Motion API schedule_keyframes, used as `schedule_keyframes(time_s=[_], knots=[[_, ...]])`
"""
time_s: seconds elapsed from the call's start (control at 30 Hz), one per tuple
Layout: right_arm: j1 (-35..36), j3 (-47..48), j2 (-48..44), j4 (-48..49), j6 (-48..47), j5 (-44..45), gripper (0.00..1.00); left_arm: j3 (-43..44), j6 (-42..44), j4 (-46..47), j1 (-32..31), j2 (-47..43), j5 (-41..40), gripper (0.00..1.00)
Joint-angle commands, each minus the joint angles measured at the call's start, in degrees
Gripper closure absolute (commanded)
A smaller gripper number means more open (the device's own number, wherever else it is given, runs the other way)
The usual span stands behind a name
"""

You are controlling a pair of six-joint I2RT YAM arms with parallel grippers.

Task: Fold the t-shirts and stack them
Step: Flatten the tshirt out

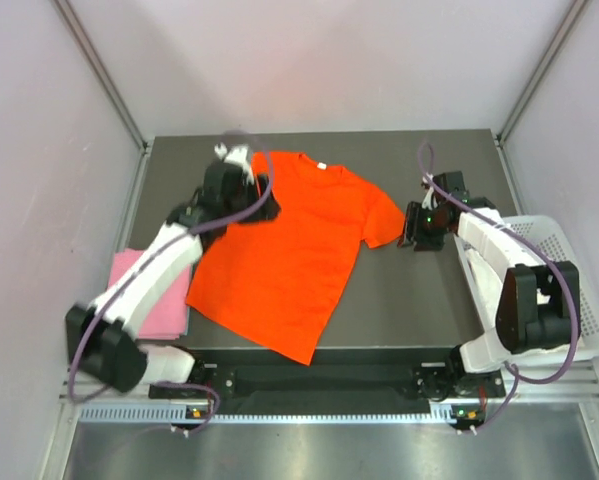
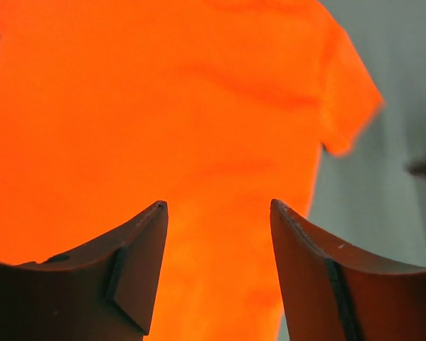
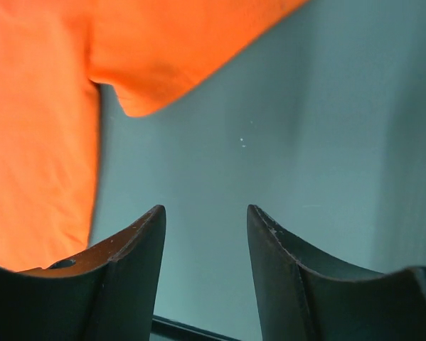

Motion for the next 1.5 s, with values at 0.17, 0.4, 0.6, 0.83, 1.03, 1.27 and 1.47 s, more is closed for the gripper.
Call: schedule_keyframes(time_s=[0.17, 0.4, 0.6, 0.83, 1.03, 1.27, 1.47], knots=[[0.34, 6.45, 9.57, 8.35, -3.21, 1.2, 0.48, -29.35, -19.75, -5.24, -7.39, -26.3, 2.9, 0.41], [0.34, 16.67, 20.47, 4.56, -7.08, 12.02, 0.47, -32.09, -22.14, -13.67, -7.47, -37.83, 0.11, 0.42], [0.34, 19.85, 25.13, 4.91, -5.86, 14.4, 0.58, -30.16, -21.97, -16.67, -7.39, -37.93, 0.37, 0.42], [0.34, 20.72, 27.25, 5.53, -6.38, 16.78, 0.66, -26.73, -16.6, -16.94, -7.39, -33.28, -2.01, 0.4], [0.34, 22.57, 30.41, 5.09, -6.21, 16.51, 0.71, -23.74, -13.79, -16.41, -7.39, -27.47, -1.65, 0.4], [-0.71, 22.66, 29.8, 4.56, -4.8, 21.25, 0.97, -22.42, -11.94, -13.78, -7.3, -23.96, -1.74, 0.4], [-5.01, 21.33, 24.35, 4.65, -3.04, 25.74, 1.0, -17.08, -7.12, -8.85, -7.73, -13.79, 9.24, 0.54]])
